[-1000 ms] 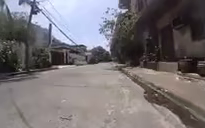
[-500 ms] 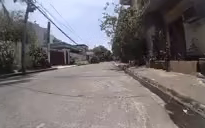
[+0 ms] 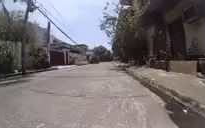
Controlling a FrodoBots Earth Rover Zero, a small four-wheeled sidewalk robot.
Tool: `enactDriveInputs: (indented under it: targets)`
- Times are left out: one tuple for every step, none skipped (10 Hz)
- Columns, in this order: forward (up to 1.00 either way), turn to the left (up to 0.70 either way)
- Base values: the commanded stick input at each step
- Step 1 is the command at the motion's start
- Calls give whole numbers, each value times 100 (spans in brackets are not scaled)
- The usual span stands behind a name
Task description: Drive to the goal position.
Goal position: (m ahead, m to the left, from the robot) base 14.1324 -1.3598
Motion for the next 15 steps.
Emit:
enactDriveInputs:
  targets:
    - [100,8]
    - [100,8]
    - [100,8]
    - [100,8]
    - [100,8]
    - [100,8]
    - [100,8]
    - [100,8]
    - [100,8]
    - [100,8]
    - [100,8]
    - [100,-17]
    - [100,-32]
    - [100,-13]
    - [100,8]
